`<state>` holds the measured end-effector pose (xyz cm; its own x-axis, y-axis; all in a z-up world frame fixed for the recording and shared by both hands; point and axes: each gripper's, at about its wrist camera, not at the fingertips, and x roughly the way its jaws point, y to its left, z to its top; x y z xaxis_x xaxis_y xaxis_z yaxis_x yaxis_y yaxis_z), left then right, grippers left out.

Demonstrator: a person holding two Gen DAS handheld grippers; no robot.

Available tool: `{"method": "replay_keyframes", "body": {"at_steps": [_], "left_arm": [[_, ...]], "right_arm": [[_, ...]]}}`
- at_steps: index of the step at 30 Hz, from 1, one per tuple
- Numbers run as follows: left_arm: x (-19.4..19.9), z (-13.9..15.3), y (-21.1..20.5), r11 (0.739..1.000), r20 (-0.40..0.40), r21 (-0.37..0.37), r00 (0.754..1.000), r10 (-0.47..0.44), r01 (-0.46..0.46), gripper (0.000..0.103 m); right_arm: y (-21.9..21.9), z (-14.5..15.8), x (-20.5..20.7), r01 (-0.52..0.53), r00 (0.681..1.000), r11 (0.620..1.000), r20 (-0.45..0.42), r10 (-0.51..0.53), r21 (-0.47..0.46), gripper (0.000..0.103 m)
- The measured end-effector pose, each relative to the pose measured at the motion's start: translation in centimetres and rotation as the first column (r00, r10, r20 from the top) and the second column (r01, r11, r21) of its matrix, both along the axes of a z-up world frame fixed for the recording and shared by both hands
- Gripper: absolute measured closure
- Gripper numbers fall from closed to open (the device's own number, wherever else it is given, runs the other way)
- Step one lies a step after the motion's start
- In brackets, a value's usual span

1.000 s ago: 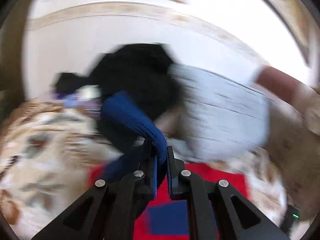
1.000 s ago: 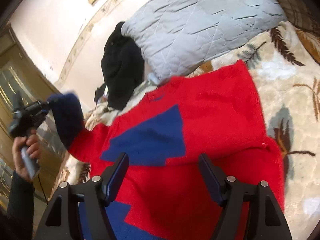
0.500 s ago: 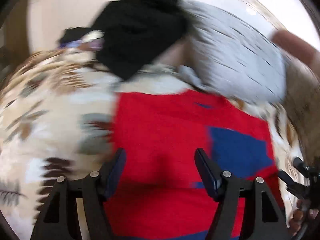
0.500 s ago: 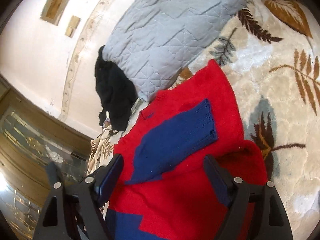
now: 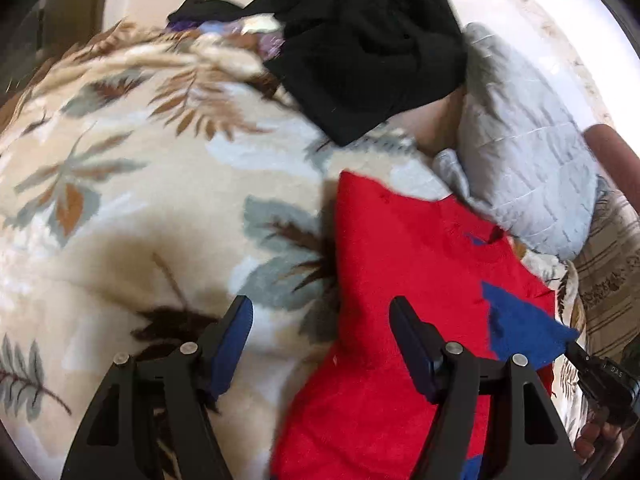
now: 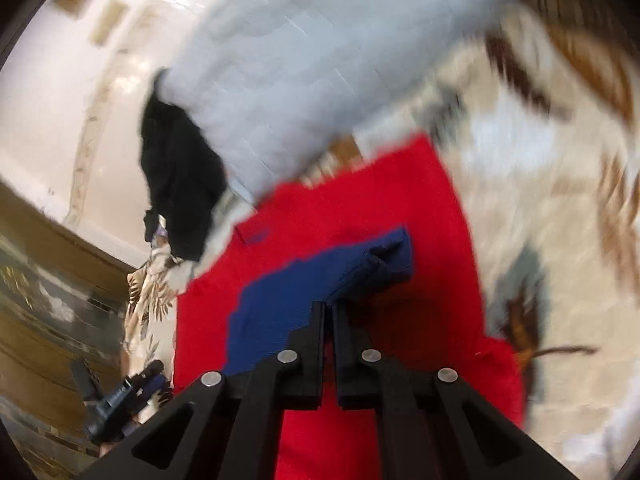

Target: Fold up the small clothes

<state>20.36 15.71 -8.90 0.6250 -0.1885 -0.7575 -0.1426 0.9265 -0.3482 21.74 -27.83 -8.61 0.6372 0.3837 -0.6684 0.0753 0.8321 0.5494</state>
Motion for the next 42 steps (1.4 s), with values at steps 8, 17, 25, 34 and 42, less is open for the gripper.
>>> {"method": "replay_keyframes", "body": {"at_steps": [8, 17, 25, 34, 42], "left_arm": [[1.4, -1.4, -1.8, 0.995, -0.070, 0.038, 0.993, -0.091, 0.093, 0.099], [2.4, -0.5, -1.8, 0.998, -0.038, 0.044, 0.998, -0.047, 0.049, 0.036], [7.3, -2.2, -0.8, 0.998, -0.091, -0.042, 0.995, -0.051, 0.047, 0.094], [8.3, -1.6, 0.5, 0.998, -0.006, -0.053, 1.000, 0.029, -0.029, 0.026], [8.9, -1.4, -0.9, 0.999, 0.039, 0.054, 0.999, 0.001, -0.003, 0.096]], "right_arm": [[-1.8, -1.8, -1.1, 0.005, 0.998, 1.000, -0.060, -0.005, -0.001, 0.074], [1.7, 0.5, 1.7, -0.173, 0.984, 0.983, 0.056, 0.170, 0.054, 0.018], [-0.9, -1.9, 3.3, -0.129, 0.989, 0.987, -0.058, 0.135, 0.099, 0.046], [-6.3, -1.4, 7.0, 0.012, 1.000, 1.000, -0.011, -0.013, -0.018, 0.031], [-4.0, -1.5, 9.9, -0.062, 0.998, 0.989, -0.024, 0.060, -0.137, 0.092]]}}
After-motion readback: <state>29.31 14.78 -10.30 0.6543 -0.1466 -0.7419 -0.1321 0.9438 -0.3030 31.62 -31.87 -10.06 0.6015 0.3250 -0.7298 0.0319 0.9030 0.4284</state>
